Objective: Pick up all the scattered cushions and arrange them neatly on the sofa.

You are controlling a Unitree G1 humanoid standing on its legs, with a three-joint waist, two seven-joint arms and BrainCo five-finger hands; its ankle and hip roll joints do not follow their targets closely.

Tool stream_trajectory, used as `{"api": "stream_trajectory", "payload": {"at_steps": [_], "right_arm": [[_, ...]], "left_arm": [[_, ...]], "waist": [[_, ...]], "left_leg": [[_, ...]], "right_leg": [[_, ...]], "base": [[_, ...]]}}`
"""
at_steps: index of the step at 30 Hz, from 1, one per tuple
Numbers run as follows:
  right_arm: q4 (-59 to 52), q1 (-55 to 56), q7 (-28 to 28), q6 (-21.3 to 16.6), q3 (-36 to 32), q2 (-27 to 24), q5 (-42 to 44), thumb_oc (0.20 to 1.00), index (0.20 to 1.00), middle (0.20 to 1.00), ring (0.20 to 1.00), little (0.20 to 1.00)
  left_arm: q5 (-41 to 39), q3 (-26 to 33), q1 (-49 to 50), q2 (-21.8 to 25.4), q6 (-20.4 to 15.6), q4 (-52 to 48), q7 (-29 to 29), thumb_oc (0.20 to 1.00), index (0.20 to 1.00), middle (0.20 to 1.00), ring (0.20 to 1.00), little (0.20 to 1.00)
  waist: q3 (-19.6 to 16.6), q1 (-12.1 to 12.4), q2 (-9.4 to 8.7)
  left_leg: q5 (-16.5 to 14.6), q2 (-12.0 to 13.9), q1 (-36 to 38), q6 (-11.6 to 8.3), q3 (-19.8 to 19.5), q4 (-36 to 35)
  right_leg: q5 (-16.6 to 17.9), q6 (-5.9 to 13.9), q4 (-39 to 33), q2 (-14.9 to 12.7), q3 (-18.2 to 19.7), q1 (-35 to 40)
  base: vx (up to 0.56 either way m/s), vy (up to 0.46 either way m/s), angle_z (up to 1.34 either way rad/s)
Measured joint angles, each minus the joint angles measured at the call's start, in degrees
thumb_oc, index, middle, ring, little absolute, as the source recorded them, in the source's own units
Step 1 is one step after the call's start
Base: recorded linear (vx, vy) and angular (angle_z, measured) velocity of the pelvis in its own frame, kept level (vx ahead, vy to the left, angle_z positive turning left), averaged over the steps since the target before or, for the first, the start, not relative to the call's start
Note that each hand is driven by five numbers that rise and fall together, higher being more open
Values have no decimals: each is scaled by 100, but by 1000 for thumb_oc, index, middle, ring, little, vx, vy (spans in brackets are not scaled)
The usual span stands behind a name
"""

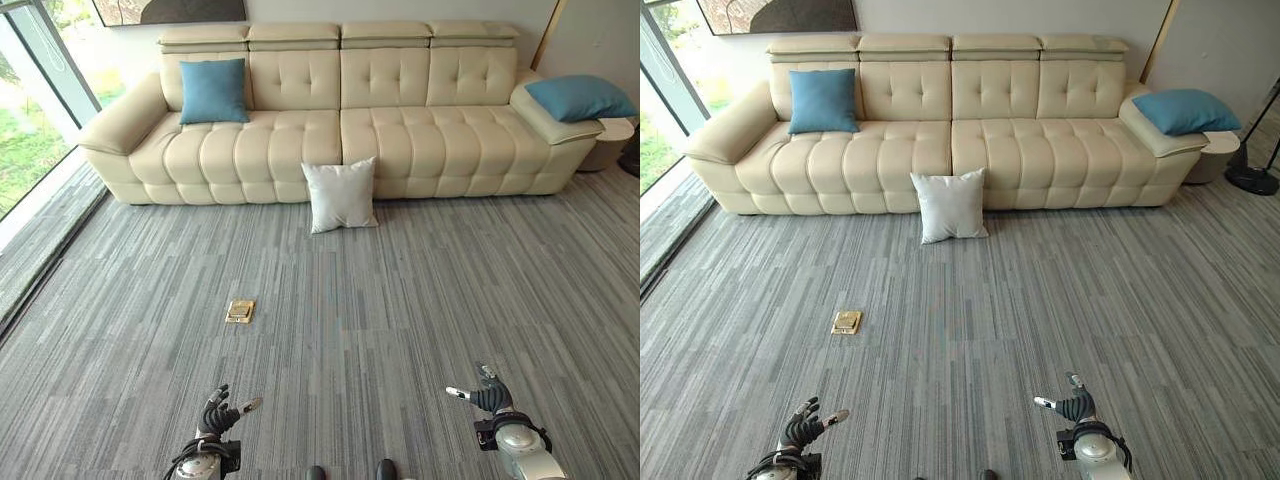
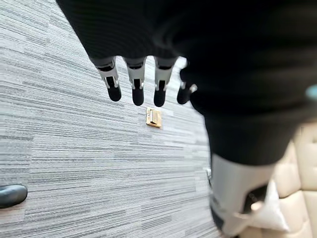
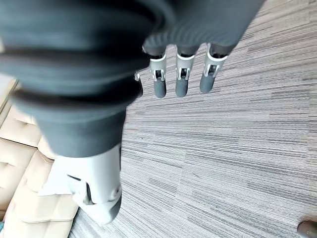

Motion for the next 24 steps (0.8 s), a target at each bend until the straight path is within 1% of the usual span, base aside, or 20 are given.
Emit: {"api": "stream_trajectory", "payload": {"at_steps": [3, 6, 11, 15, 17, 18, 19, 20, 21, 22, 23, 24], "right_arm": [[-17, -4, -1, 2, -4, -1, 0, 1000, 1000, 1000, 1000, 1000], [-109, -9, -2, 1, -16, -4, 4, 1000, 1000, 1000, 1000, 1000], [-161, -6, -4, 2, -17, -3, 3, 1000, 1000, 1000, 1000, 1000], [-190, -15, -5, 2, -19, -4, 2, 1000, 1000, 1000, 1000, 1000], [-190, -13, -4, 3, -22, -4, 2, 1000, 1000, 1000, 1000, 1000], [-176, 13, -5, 1, -25, 2, 3, 1000, 1000, 1000, 1000, 1000], [-175, -139, -6, 12, -23, -7, 4, 1000, 1000, 1000, 1000, 1000], [-201, -49, -5, 14, -21, 63, 3, 1000, 1000, 1000, 1000, 1000], [-176, -12, -2, 14, 7, 101, 2, 1000, 1000, 1000, 1000, 1000], [-162, -72, 3, 21, 9, 121, 1, 1000, 1000, 1000, 1000, 1000], [-171, -66, 2, 22, 5, 138, 2, 1000, 1000, 1000, 1000, 1000], [-170, -47, 1, 32, 1, 140, 2, 1000, 1000, 1000, 1000, 1000]], "left_arm": [[6, 0, -19, 4, 21, 0, -1, 1000, 1000, 1000, 1000, 1000], [8, 9, -117, 48, 29, -164, -1, 1000, 1000, 1000, 1000, 1000], [8, 14, -162, 50, 23, -349, -4, 1000, 1000, 1000, 1000, 1000], [8, 21, -190, 50, 23, -348, -4, 1000, 1000, 1000, 1000, 1000], [8, 44, -191, 59, 24, -330, -4, 1000, 1000, 1000, 1000, 1000], [4, 44, -199, 61, 22, -310, 1, 1000, 1000, 1000, 1000, 1000], [3, 31, -226, 44, 32, -218, 4, 1000, 1000, 1000, 1000, 1000], [2, 9, -285, 105, 34, -184, 10, 1000, 1000, 1000, 1000, 1000], [3, 10, -340, 115, 29, -96, 21, 1000, 1000, 1000, 1000, 1000], [3, 9, -389, 113, 46, -25, 28, 1000, 1000, 1000, 1000, 1000], [2, 7, -365, 115, 60, -15, 29, 1000, 1000, 1000, 1000, 1000], [-1, 4, -361, 111, 66, -29, 32, 1000, 1000, 1000, 1000, 1000]], "waist": [[53, 4, -14], [202, 9, 22], [255, 15, 63], [267, 19, 39], [295, 14, -8], [339, 6, -14], [449, 25, 97], [508, -61, 12], [516, -24, -50], [585, 15, -60], [600, -22, -69], [634, -33, -67]], "left_leg": [[24, 0, -3, 34, 4, 1], [27, 0, -33, 39, 19, 3], [24, -1, -29, 41, 24, 1], [6, -8, 6, 63, 13, 0], [-8, -27, -6, 85, 17, -1], [-40, -60, -14, 133, 18, 0], [-16, 73, -44, 169, 41, 0], [48, 1, -11, 219, -1, 41], [-72, -45, 6, 295, -4, 28], [-86, -52, 20, 279, 20, 0], [-86, -61, 12, 279, 18, 1], [-91, -64, 19, 277, 16, 1]], "right_leg": [[2, 0, 0, -1, -6, -29], [3, -2, 0, -3, -7, -65], [26, -35, 1, -4, -7, -65], [34, -44, 10, -4, -9, -24], [32, -19, 122, -22, -2, -82], [1, 30, 400, -26, 23, -223], [-244, 247, 1233, -18, 73, -656], [-530, 470, 2104, -182, 150, -1096], [-562, 456, 2454, -227, 131, -1210], [-737, 493, 2995, -302, 102, -1566], [-873, 482, 3188, -365, 96, -1717], [-977, 465, 3037, -400, 85, -1815]], "base": [[0, 0, 0], [22, 26, -2], [46, 72, -1], [27, 91, 1], [-67, 188, -5], [-83, 170, -21], [59, 125, 3], [63, 123, 2], [147, 88, 1], [115, -5, -10], [159, -18, -4], [157, -50, 2]]}}
